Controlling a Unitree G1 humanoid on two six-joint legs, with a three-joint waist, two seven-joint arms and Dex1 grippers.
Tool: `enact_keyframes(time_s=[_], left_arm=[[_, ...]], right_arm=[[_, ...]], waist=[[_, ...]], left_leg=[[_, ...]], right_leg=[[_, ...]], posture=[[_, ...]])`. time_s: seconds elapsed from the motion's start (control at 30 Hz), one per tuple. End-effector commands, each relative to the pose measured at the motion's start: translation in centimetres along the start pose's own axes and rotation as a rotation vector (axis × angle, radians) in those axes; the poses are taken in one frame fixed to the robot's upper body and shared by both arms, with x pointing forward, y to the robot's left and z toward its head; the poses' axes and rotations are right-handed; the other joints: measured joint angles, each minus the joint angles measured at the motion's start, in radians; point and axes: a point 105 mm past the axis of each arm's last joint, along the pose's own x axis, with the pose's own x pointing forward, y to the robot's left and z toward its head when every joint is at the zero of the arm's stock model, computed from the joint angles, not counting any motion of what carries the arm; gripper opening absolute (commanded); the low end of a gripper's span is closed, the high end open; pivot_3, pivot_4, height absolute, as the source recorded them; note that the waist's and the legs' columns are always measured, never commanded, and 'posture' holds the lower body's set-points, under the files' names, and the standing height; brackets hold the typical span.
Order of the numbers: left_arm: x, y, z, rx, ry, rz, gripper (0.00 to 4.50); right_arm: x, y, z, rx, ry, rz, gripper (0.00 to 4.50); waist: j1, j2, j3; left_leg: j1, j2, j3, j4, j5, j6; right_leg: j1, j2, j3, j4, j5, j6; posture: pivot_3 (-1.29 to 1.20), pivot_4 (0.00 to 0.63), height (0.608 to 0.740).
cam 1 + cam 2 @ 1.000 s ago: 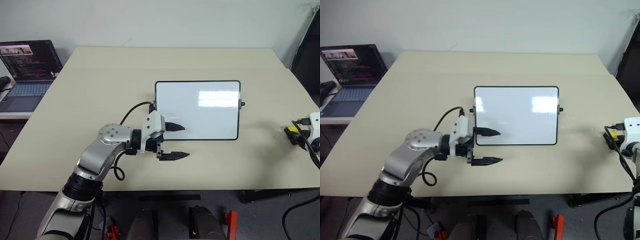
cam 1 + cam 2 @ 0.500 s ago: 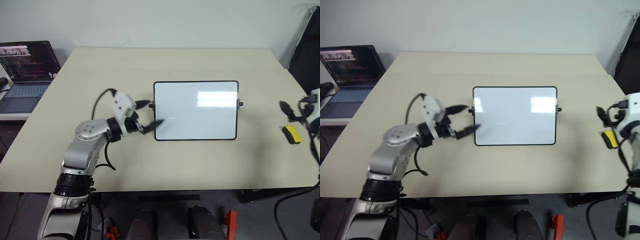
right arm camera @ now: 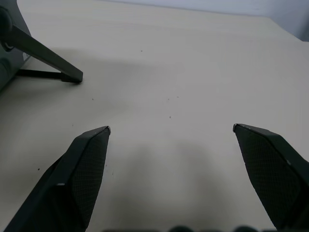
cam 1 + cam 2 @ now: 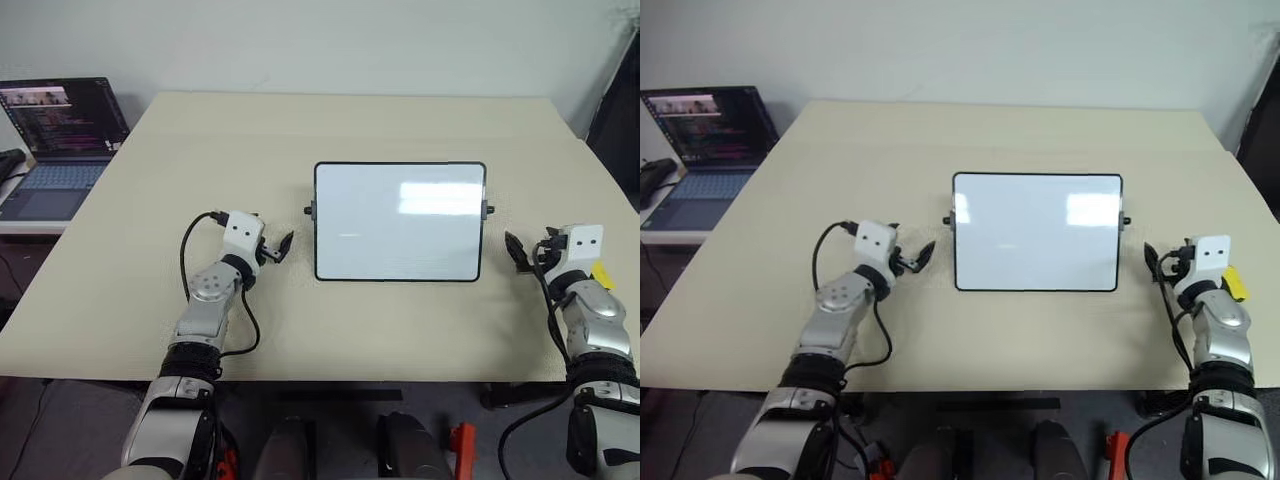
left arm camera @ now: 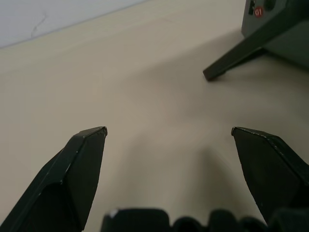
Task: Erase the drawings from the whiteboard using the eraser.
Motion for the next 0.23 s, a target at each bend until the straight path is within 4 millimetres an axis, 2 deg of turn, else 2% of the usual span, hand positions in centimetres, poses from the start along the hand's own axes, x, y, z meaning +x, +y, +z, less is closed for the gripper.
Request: enact_keyframes(time_s=[0.03, 0.23], left_arm=[[0.5, 0.3, 1.2, 0.022, -0.057, 0.027, 4.50], [0.6, -1.1, 0.5, 0.019, -0.048, -0.021, 4.50]], right_arm=[[0.3, 1.5, 1.3, -0.006, -0.061, 0.027, 4.46], [0.4, 2.4, 0.5, 0.022, -0.042, 0.040, 4.46]], waist=[[-0.001, 0.000, 0.000], [0.003, 0.000, 0.000]], left_leg=[[0.000, 0.000, 0.000, 0.000, 0.000, 0.000], [0.001, 0.000, 0.000, 0.001, 0.000, 0.000]], right_leg=[[0.000, 0.000, 0.000, 0.001, 0.000, 0.000], [0.001, 0.000, 0.000, 0.001, 0.001, 0.000]], posture=[[0.00, 0.150, 0.740], [0.00, 0.150, 0.740]])
